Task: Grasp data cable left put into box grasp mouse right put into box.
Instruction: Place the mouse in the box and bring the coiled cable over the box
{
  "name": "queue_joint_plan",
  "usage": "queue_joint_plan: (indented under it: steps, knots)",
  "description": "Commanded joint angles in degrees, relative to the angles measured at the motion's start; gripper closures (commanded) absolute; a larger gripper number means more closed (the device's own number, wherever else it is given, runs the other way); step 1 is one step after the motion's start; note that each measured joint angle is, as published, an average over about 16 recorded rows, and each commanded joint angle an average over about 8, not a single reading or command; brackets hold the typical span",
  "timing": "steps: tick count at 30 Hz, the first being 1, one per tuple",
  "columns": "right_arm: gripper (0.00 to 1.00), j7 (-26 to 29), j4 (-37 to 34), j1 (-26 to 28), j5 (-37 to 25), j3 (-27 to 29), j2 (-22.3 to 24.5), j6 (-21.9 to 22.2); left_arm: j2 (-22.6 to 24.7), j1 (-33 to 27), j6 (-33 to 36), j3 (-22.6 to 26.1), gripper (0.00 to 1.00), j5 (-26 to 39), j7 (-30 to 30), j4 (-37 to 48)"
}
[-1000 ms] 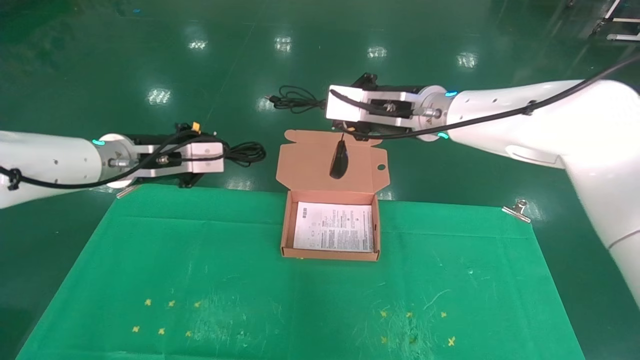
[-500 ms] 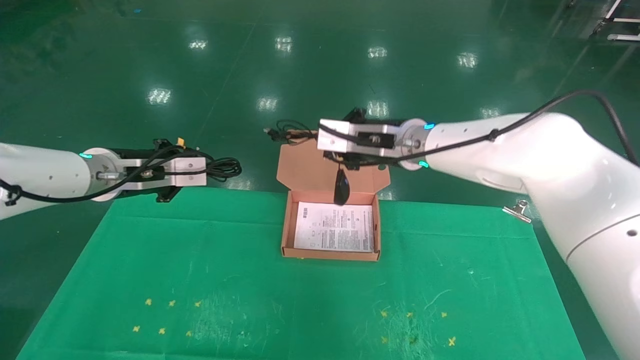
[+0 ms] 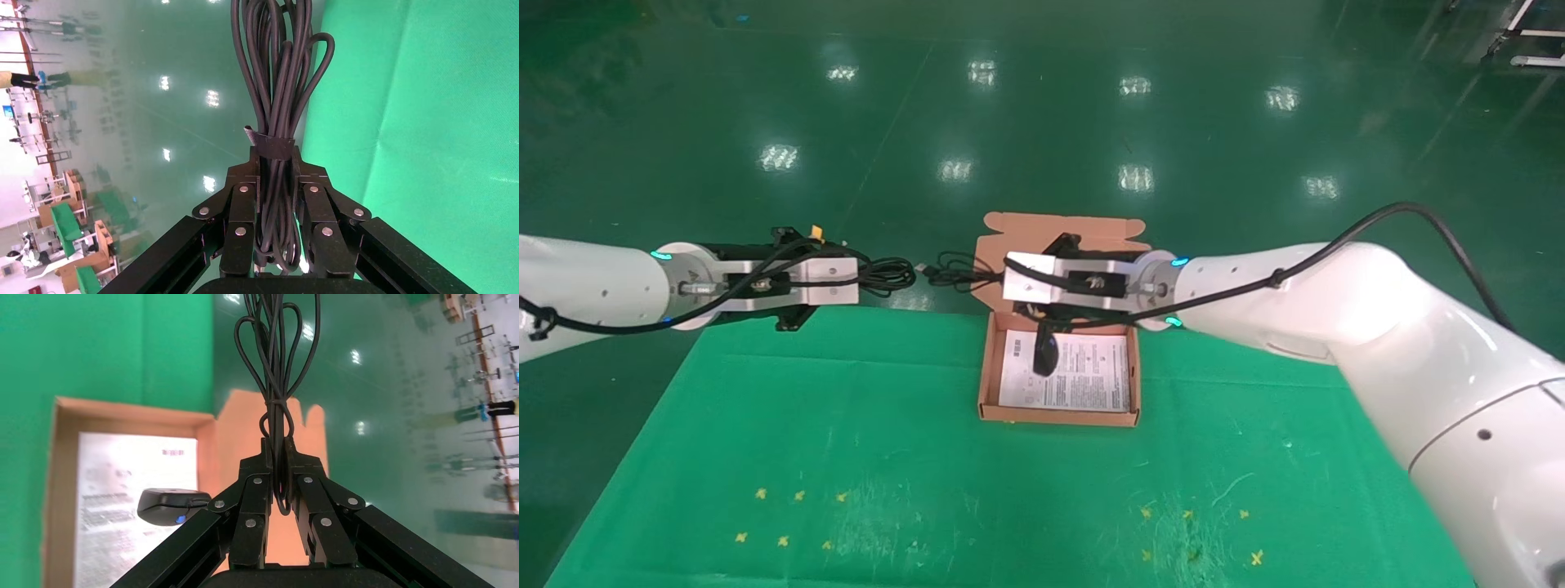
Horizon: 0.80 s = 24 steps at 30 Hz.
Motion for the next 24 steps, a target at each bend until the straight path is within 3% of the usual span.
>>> queue_joint_plan:
  steps: [1, 11, 19, 20, 24]
  knots:
    - [1.00, 0.62, 0.57, -0.35, 1.20, -1.40, -0.07, 0.38, -0.01, 0.02, 0.02, 0.00, 1.00, 0.05, -0.07, -0.07]
    - [1.00, 6.73, -2.04, -2.38, 8.94, -7.55, 0.01, 3.86, -0.02, 0.05, 0.05, 0.00, 1.00, 0.11, -0.16, -0.16]
    - [1.00, 10.23, -7.24, -2.84, 11.70, -11.61, 0.13, 5.16, -0.02, 0.05, 0.06, 0.00, 1.00, 0.12, -0.18, -0.18]
    - [0.93, 10.55, -7.70, -2.81, 11.81, -12.13, 0.13, 5.06, -0.02, 0.05, 0.06, 0.00, 1.00, 0.12, -0.18, -0.18]
    - [0.43, 11.55, -8.95, -2.63, 12.10, -13.98, 0.11, 4.47, -0.03, 0.06, 0.07, 0.00, 1.00, 0.14, -0.18, -0.19]
